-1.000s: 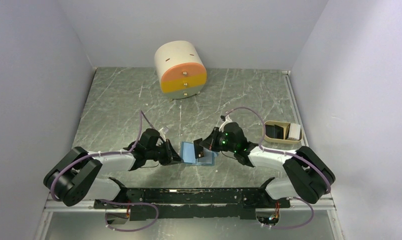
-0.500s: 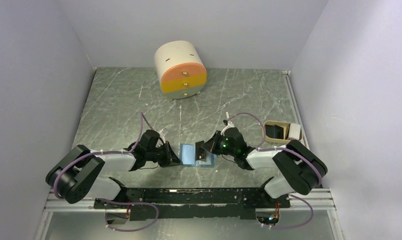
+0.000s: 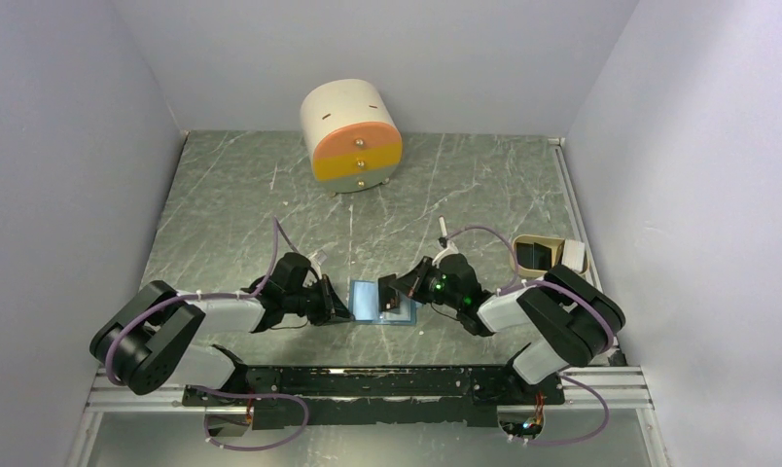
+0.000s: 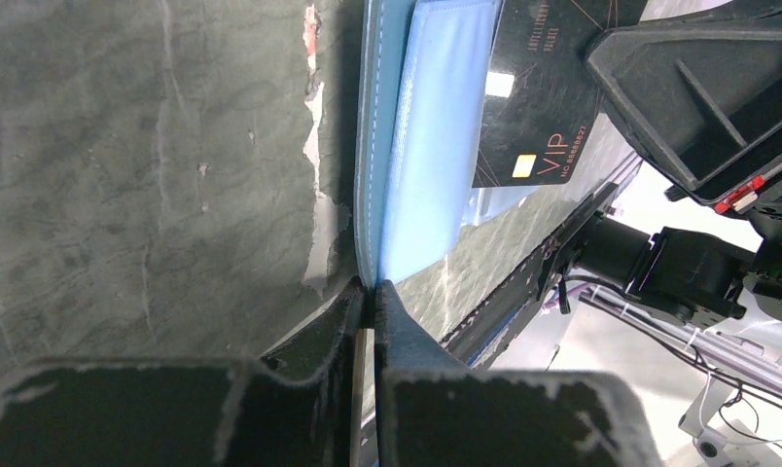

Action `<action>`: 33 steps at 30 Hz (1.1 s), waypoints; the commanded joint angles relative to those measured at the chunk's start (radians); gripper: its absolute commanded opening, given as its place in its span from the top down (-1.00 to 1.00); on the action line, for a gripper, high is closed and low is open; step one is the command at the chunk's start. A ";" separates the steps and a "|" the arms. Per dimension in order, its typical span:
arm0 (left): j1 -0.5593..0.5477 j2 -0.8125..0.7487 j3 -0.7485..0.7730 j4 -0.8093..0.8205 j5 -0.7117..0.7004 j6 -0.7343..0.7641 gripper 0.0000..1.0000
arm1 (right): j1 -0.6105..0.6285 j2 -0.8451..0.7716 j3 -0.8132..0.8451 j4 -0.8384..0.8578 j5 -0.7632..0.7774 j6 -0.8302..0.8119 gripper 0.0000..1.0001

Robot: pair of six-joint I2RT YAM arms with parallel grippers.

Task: Put the credit cards into the card holder
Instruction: Insert the credit card into the card holder.

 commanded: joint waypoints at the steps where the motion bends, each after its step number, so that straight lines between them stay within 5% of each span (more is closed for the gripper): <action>1: 0.005 0.006 0.009 0.005 0.018 0.016 0.82 | 0.002 0.010 -0.010 0.064 -0.017 0.027 1.00; 33: 0.005 -0.025 -0.034 0.047 0.009 -0.032 0.82 | 0.040 0.170 -0.112 0.330 0.013 0.183 0.98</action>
